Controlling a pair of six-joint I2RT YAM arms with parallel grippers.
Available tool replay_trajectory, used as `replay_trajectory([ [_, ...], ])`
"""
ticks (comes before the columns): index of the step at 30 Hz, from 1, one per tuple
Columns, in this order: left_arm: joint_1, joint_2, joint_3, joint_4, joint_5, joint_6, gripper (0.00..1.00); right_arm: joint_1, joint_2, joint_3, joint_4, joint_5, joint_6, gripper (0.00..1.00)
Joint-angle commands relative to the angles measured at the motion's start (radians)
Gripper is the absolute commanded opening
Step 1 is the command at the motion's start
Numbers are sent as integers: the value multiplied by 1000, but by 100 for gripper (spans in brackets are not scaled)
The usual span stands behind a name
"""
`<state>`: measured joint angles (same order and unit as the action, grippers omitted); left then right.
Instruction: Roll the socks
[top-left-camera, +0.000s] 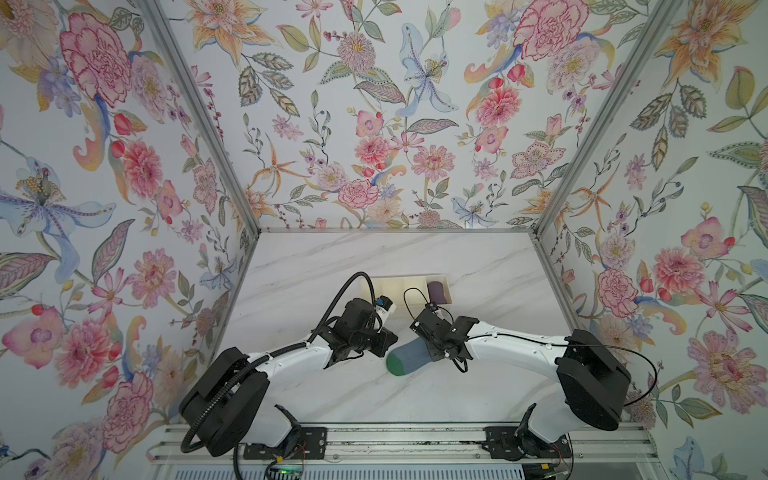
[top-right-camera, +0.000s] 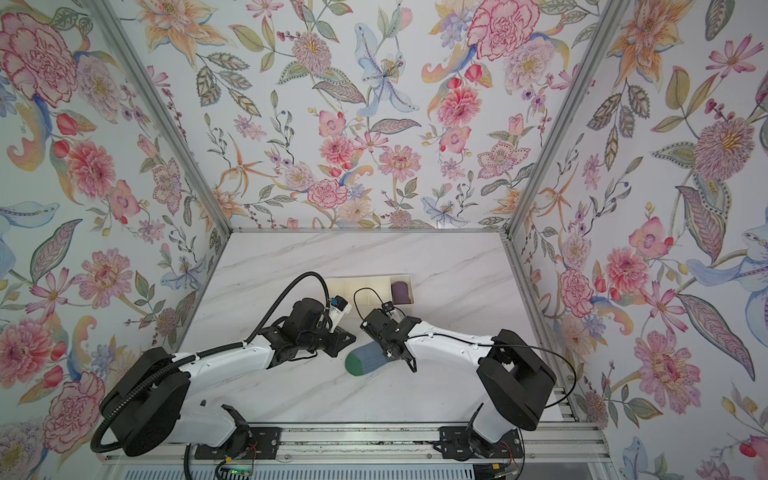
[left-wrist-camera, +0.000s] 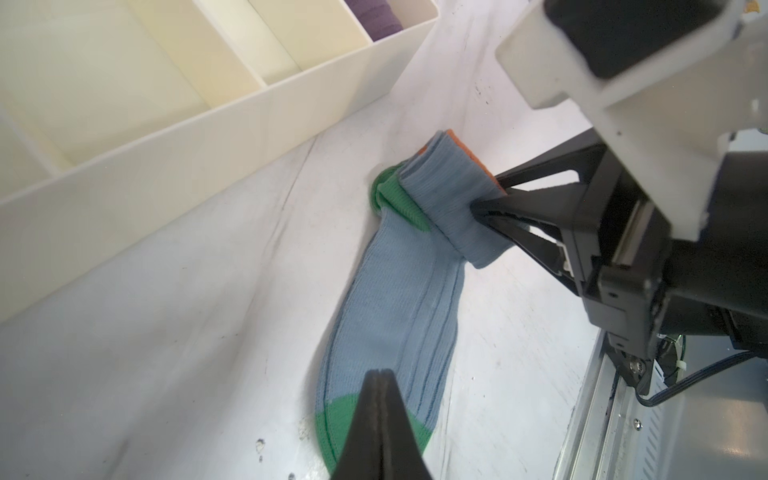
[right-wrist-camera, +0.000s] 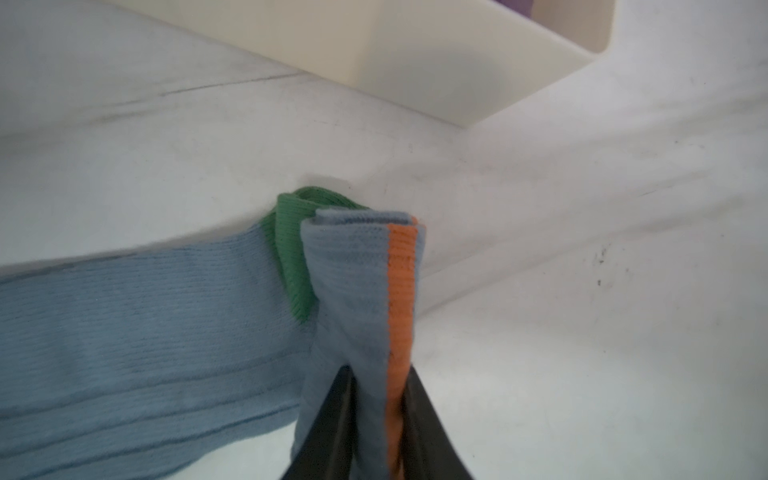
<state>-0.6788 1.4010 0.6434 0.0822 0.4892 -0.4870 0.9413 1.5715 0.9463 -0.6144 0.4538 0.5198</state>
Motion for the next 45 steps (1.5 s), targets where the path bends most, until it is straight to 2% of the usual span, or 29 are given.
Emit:
replay_trajectory([
  [1,26,-30,-26,-2,26,-7,1,17,19,37,-26,19,1,24],
  [4,39,-36,-35,-1,28,-5,1,33,28,49,-27,20,-6,27],
  [21,76,-40,-70,25,51,-1,1,89,102,108,-19,3,-39,28],
  [36,88,-19,-79,43,60,-1,1,92,102,39,65,-151,-67,27],
  [45,88,-8,-84,52,64,-6,1,85,122,9,79,-202,-76,27],
])
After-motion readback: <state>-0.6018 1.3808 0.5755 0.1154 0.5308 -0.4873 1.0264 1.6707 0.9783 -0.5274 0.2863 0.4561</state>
